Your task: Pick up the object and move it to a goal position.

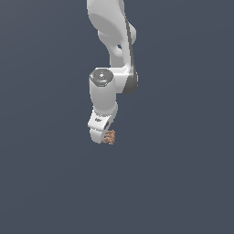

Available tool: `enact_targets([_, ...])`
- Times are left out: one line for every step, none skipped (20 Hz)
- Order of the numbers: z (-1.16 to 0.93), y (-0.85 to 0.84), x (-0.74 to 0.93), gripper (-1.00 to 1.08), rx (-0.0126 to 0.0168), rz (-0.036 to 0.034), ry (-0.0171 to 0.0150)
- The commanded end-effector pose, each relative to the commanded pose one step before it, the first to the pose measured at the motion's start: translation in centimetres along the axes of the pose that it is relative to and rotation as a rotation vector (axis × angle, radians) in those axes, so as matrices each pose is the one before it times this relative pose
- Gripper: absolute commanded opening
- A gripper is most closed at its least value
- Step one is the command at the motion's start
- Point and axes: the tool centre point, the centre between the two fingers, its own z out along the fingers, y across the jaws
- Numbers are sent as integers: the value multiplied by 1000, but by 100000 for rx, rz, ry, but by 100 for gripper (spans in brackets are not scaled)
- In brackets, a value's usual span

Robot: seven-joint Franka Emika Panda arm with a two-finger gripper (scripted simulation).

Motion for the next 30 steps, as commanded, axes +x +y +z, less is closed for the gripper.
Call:
enact_targets([402,-106,-70,100,260,-6903,129])
enact_targets([149,-42,-23,100,97,-2550,58])
enact_targets([141,-41,-20,100,90,-2412,60])
enact_targets([132,-39,-17,100,83,-2274,61])
enact_targets([123,-37,-15,100,75,-2136,61])
enact_targets([115,-35,-12,100,69,-1999,61])
enact_targets([106,-33,-11,100,62,-1861,59])
enact_targets([98,-31,-9,100,56,-1723,57])
enact_targets([90,-28,-8,100,50,-1585,55])
enact_targets([82,-26,-7,100,44,-1447,52])
enact_targets([74,-24,-5,100,39,-1311,48])
enact_targets([66,-21,-5,100,34,-1171,44])
enact_targets([58,-19,-3,100,29,-1035,40])
enact_targets([50,-16,-2,100,25,-897,35])
enact_targets([42,-14,-4,100,21,-756,30])
enact_targets([35,-11,-1,100,17,-621,25])
enact_targets([27,-9,-1,100,13,-483,20])
enact_targets([19,-6,-1,100,9,-345,14])
enact_targets([11,-4,0,100,5,-207,9])
enact_targets([4,-1,0,100,2,-69,3])
enact_targets([-15,2,-5,100,7,452,-17])
enact_targets([38,-1,-2,100,0,0,0])
enact_targets([114,-3,-6,100,0,0,0])
enact_targets([189,-6,-11,100,0,0,0])
enact_targets([265,-8,26,100,2,-69,3])
enact_targets([337,-12,-19,100,0,0,0])
enact_targets([411,-15,18,100,2,-69,5])
enact_targets([482,-19,14,100,2,-69,5])
enact_targets([551,-22,10,100,2,-69,6])
enact_targets([582,-22,9,100,2,-69,6])
